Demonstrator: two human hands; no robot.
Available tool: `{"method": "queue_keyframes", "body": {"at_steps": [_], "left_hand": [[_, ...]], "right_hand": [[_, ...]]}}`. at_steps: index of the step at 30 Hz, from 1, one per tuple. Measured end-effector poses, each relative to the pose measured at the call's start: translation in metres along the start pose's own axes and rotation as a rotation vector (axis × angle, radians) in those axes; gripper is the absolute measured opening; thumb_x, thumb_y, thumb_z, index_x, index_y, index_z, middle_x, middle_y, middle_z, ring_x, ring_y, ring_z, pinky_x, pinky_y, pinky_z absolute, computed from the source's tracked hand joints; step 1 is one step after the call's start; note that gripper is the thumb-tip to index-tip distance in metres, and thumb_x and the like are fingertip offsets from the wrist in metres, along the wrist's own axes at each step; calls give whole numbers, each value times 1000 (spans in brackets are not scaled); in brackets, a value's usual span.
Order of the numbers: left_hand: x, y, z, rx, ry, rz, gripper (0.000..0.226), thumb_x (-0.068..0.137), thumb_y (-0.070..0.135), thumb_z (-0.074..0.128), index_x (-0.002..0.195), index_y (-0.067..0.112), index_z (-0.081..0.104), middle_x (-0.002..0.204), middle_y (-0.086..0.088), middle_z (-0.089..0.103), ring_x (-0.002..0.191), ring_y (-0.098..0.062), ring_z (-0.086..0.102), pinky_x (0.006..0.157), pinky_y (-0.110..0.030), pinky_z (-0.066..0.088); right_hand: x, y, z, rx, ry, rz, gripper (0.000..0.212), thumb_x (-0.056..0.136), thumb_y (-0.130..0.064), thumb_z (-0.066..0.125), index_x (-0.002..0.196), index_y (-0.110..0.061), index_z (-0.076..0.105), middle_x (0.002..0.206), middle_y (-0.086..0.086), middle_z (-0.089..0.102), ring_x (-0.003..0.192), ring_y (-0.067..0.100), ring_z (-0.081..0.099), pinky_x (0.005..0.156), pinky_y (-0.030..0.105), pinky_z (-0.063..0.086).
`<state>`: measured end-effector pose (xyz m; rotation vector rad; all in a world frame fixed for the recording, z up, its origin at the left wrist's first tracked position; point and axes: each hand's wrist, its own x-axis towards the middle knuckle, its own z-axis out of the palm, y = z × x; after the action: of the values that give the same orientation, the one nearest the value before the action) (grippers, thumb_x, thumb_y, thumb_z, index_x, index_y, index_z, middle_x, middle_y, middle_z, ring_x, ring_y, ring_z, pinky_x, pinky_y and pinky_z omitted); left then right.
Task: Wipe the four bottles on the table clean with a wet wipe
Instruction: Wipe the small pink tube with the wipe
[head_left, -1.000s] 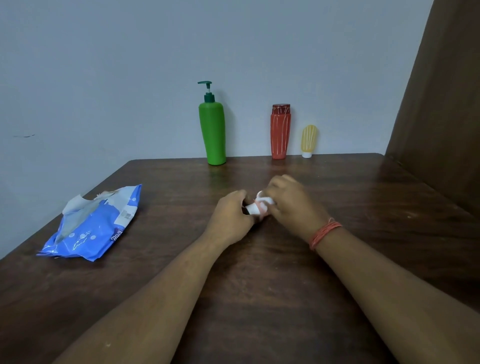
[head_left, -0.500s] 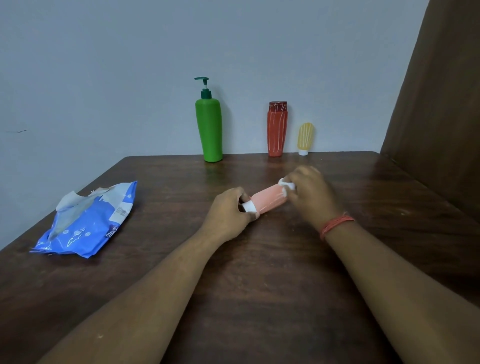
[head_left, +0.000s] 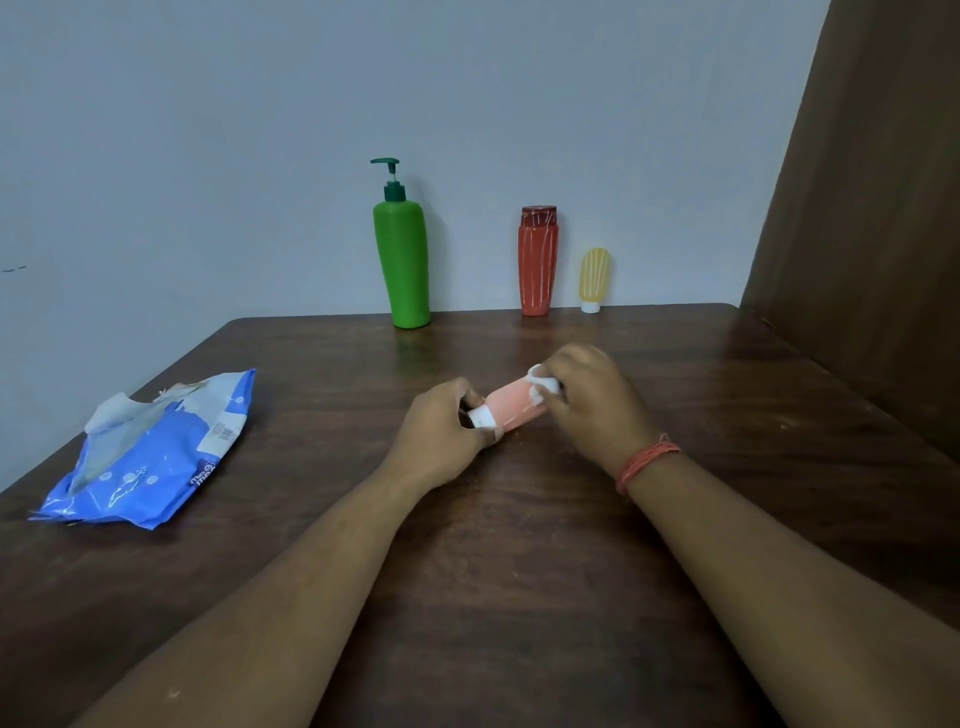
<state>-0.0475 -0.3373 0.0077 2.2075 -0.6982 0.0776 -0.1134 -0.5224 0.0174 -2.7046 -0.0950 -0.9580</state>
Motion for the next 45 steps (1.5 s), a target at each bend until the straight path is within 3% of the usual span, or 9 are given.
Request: {"method": "queue_keyframes", "body": {"at_steps": [2,12,17,22,26,31,35,39,45], "left_hand": [[-1,1,-1,-11,9,4,31,75,20,86,80,24,56,88,8,65,81,-14,59,60,-22,38],[-4,5,-2,-76,33,-34,26,81,23,83,93,19,60,96,12,63,86,-6,59,58,-18,37],[-5,5,-3,-102,45,-26,25,81,19,82,93,17,60,91,13,63,79,-1,57,57,-16,37],[-4,7,0,-145,102,-30,25,81,19,82,91,16,59,91,10,67,79,-7,62,55,-12,41],[-6,11,2,-195,121,-35,28,80,26,83,84,16,58,82,4,71,72,-12,64,52,-14,41],[-9,16,3,-225,184,-10,25,79,23,83,84,16,60,80,6,66,69,-9,57,52,-11,39],[-9,16,4,-276,176,-31,26,80,29,84,84,17,61,78,4,68,65,-9,57,51,-14,40],[-7,13,8,-357,169,-46,25,80,30,83,83,19,60,81,1,69,68,-12,59,58,-24,44],[-6,8,8,-477,150,-68,28,78,35,84,82,20,61,81,0,71,68,-13,58,61,-31,45]], "right_hand": [[0,-6,2,-8,-54,-104,14,85,-10,70,99,-8,72,98,8,64,95,25,56,80,31,41],[4,7,-16,223,333,237,19,90,-11,67,108,-13,73,105,0,66,94,11,60,81,23,52],[2,-4,-7,44,94,-11,20,89,-14,68,109,-11,72,105,3,65,98,14,54,79,22,40],[7,0,-5,-6,183,79,19,89,-16,69,107,-10,72,103,6,66,99,21,57,79,31,47],[2,-19,7,-9,58,-241,16,82,-13,75,97,-9,73,97,5,66,96,23,58,81,29,46],[7,-8,-5,3,210,-91,16,83,-11,75,99,-9,73,95,7,66,91,25,59,78,37,52],[4,-12,1,-6,61,-301,17,84,-14,74,101,-10,73,94,6,66,89,25,59,76,34,48],[8,-3,-9,4,239,-86,15,87,-16,72,101,-12,73,96,5,66,91,20,58,77,36,51],[8,-8,-5,1,167,-233,16,88,-17,70,103,-13,73,96,4,67,91,22,59,77,35,49]]}}
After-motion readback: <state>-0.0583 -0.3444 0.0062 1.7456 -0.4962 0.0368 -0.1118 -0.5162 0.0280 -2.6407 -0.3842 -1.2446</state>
